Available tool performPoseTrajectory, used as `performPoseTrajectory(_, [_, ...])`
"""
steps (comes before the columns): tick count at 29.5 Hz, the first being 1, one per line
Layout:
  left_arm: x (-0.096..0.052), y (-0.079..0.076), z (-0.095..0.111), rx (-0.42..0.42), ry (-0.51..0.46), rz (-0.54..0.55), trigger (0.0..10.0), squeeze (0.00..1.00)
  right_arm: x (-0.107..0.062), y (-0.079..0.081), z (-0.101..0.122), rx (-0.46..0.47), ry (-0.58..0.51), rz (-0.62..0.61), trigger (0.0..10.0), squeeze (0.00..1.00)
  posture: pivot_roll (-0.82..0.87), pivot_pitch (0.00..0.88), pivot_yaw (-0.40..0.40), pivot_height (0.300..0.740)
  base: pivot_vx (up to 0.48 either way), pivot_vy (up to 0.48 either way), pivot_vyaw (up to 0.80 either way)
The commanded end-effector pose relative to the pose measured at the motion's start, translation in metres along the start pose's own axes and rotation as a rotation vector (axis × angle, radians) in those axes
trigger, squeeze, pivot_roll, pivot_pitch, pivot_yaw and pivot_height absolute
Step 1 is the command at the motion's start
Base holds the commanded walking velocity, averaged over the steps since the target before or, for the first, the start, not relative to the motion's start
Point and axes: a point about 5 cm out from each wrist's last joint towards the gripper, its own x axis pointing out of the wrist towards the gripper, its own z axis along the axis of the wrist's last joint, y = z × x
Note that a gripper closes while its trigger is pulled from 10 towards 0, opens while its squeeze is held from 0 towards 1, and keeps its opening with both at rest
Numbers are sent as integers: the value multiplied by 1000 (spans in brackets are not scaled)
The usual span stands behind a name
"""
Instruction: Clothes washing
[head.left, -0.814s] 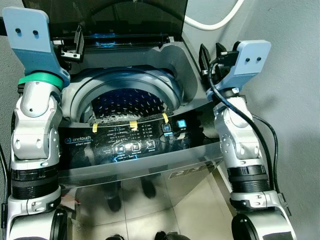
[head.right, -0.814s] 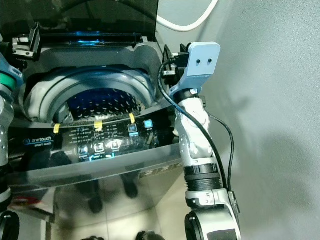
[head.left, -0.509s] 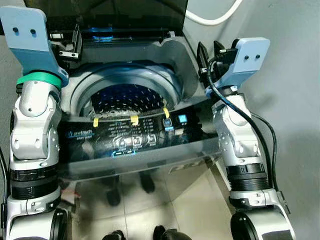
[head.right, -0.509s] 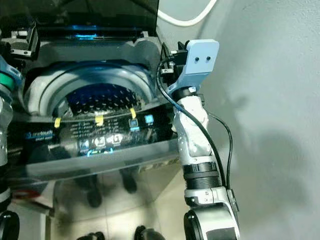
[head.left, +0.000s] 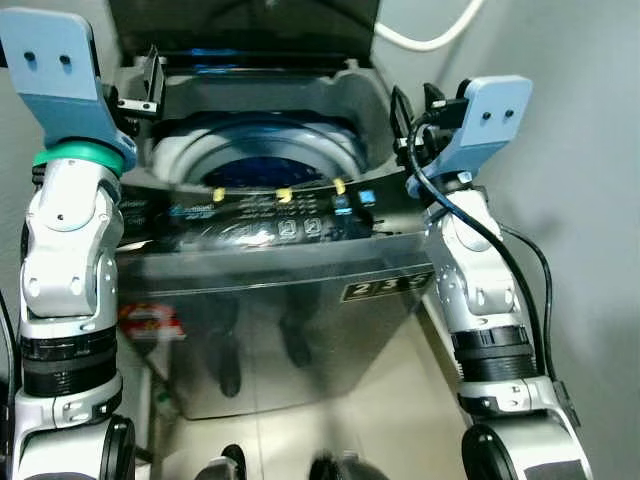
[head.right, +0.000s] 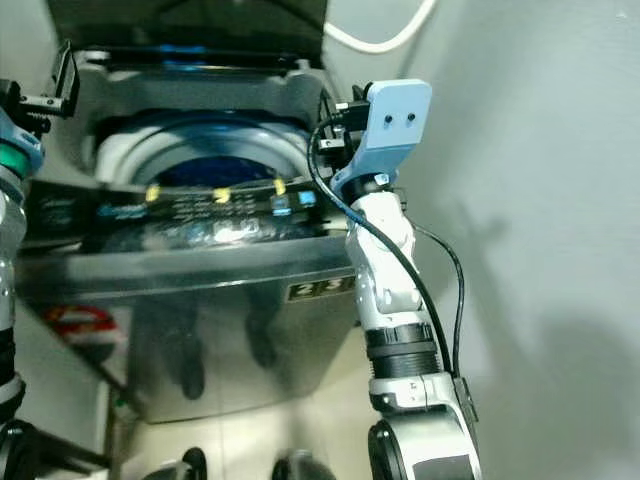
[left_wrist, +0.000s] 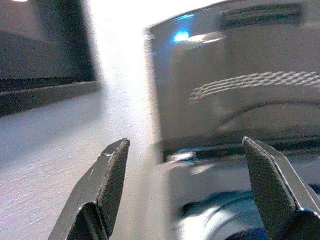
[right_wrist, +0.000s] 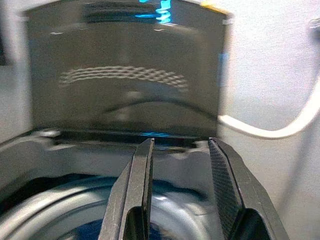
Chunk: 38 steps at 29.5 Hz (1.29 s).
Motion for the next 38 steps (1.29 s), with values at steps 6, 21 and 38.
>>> performPoseTrajectory(6, [0,-4,-2,1,4,-6,10000,0,-2,-3,-1,-21,6,2,10000,0,116,84,-49,740,-326,0,0])
performPoseTrajectory(21, [0,-3,-2,4,5,-4,10000,0,-2,-2,-2,-34,9,11,10000,0,116,87,-51,740,-315,0,0])
performPoseTrajectory(38, [-6,-33,-2,36,1,-164,10000,0,-4,2,-5,-54,17,41,10000,0,115,82,-49,740,0,0,722])
